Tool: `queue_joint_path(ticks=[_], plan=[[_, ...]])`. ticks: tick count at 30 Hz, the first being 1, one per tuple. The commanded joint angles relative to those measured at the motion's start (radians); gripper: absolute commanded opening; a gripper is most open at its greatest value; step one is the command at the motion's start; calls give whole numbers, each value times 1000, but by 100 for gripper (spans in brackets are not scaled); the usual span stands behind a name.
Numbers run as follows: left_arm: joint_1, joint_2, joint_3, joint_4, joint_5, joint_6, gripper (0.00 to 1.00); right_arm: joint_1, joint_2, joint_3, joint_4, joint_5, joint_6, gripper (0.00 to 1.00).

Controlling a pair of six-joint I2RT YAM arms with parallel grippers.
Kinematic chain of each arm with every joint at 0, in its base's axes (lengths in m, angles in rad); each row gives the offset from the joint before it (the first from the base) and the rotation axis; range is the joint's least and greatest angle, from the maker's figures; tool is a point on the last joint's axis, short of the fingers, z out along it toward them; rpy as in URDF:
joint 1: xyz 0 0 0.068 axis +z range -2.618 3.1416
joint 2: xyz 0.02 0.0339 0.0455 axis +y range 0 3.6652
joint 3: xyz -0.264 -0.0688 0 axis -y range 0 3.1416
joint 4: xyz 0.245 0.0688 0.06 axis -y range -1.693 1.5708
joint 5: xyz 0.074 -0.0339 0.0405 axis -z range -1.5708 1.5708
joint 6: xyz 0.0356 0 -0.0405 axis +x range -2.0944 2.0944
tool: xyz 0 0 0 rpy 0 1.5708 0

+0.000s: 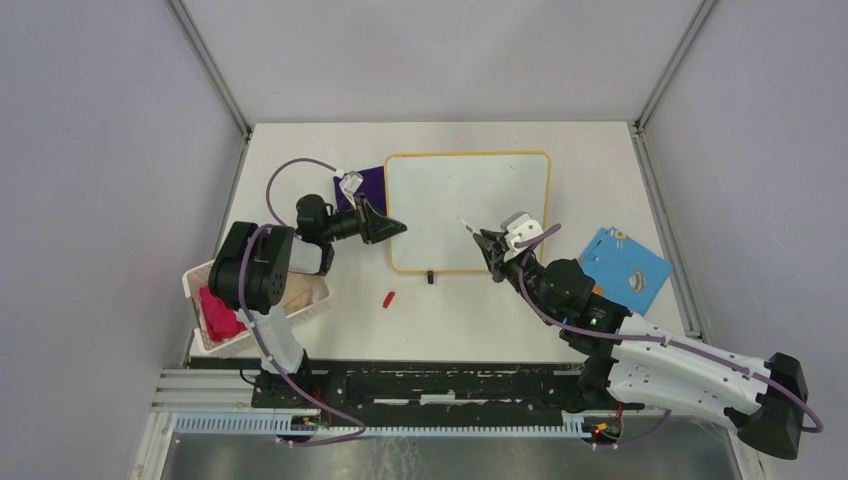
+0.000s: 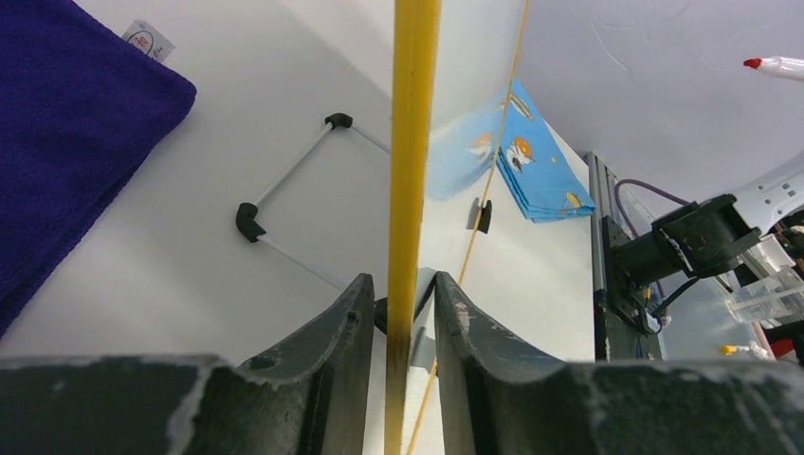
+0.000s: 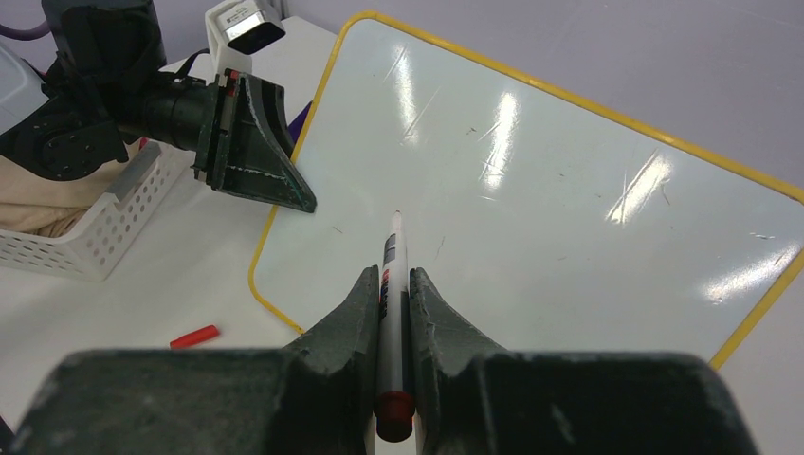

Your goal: Write a sentence on the whiteboard

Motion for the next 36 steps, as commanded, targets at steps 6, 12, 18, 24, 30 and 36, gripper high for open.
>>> queue_joint_path(ticks=[6,12,18,24,30,36], plan=[[-1,21,0,66,15,-12,28,-1,-2,51,15,-15,10,0],[-1,14,-6,62,10,-7,21,-1,11,54,24,-21,11,0],[1,2,-2,3,1,36,17,-2,74,118,43,-16,-12,0],[1,-10,-3,-58,-7,82,12,-1,198,224,57,66,-7,0],[1,-27,-1,-116,-17,126,8,-1,327,307,61,123,10,0],[1,-38,-1,-130,-22,136,5,-1,410,345,111,128,14,0]])
